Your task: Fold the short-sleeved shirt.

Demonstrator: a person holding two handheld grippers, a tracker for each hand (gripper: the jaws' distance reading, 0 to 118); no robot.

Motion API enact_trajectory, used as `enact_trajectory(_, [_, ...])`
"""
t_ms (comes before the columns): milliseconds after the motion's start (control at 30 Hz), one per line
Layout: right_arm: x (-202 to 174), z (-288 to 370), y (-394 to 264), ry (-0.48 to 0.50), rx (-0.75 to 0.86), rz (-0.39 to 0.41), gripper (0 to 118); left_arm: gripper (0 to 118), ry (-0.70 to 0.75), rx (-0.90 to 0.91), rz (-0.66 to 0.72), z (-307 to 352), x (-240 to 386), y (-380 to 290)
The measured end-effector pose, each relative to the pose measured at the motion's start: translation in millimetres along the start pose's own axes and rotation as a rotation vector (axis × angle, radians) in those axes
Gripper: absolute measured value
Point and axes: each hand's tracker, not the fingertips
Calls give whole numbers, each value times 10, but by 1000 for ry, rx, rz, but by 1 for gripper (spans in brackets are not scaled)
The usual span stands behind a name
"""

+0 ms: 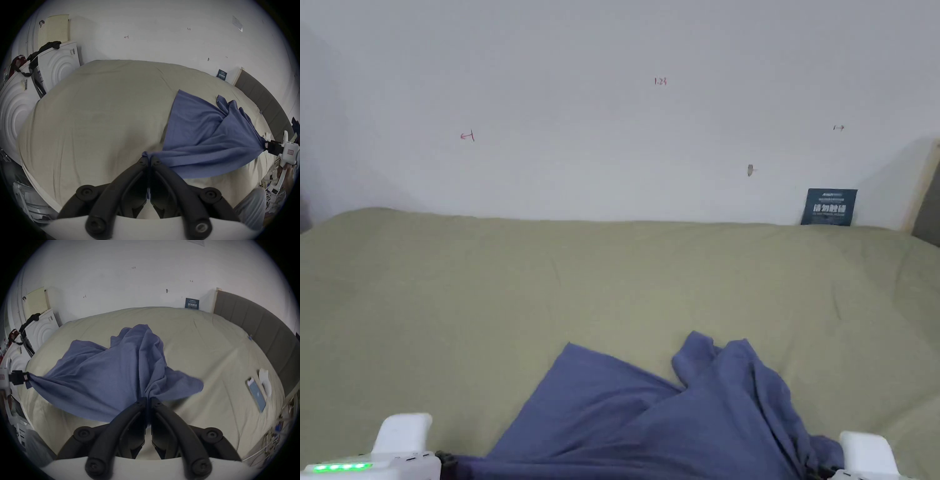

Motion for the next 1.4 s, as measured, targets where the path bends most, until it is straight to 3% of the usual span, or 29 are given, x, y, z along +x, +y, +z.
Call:
enact_trajectory(67, [18, 86, -138, 3, 8, -42, 8, 0, 1, -5, -1, 67, -15, -168])
enact_trajectory(333, [-40, 198, -288, -6, 6, -32, 9, 1, -5, -1, 8, 181, 28, -337])
enact_trajectory(367, [-38, 189, -287, -4, 3, -34, 29, 8, -7, 3, 8, 181, 22, -336])
enact_trajectory(400, [-38, 196, -290, -5, 4, -41, 67, 31, -9, 9, 14, 180, 21, -335])
enact_trajectory(433, [-45, 199, -286, -12, 1, -37, 104, 70, -15, 18, 11, 203, 40, -343])
enact_trajectory(467, [-52, 198, -269, -14, -8, -35, 117, 115, -14, 25, 7, 230, 61, -350])
enact_trajectory(500, [-65, 209, -257, -23, -23, -31, 113, 118, -14, 22, 7, 229, 56, -340])
enact_trajectory(567, [-102, 355, -210, -27, 42, -11, 113, 117, -1, 29, 4, 318, 83, -313])
enact_trajectory(733, [-291, 899, -9, -50, 208, 15, 111, 115, 29, 249, -24, 932, 389, -231])
enact_trajectory(800, [-384, 1206, -6, -58, 319, 31, 98, 100, 46, 325, -37, 1218, 536, -233])
enact_trajectory(833, [-454, 1338, 4, -74, 359, 35, 83, 82, 37, 373, -55, 1366, 608, -263])
enact_trajectory(900, [-543, 1551, -43, -78, 444, 38, 7, 0, 67, 440, -68, 1599, 705, -299])
enact_trajectory(933, [-571, 1633, -95, -91, 472, 35, 2, 0, 66, 472, -72, 1699, 758, -346])
enact_trajectory(1033, [-660, 1747, -215, -121, 539, 9, 2, 0, 65, 521, -30, 1739, 738, -511])
enact_trajectory(1200, [-650, 1778, -283, -92, 505, 9, 2, 0, 71, 467, -47, 1794, 701, -505])
enact_trajectory(1400, [-661, 1755, -350, -81, 453, 25, 2, 0, 48, 237, -32, 1498, 228, -349])
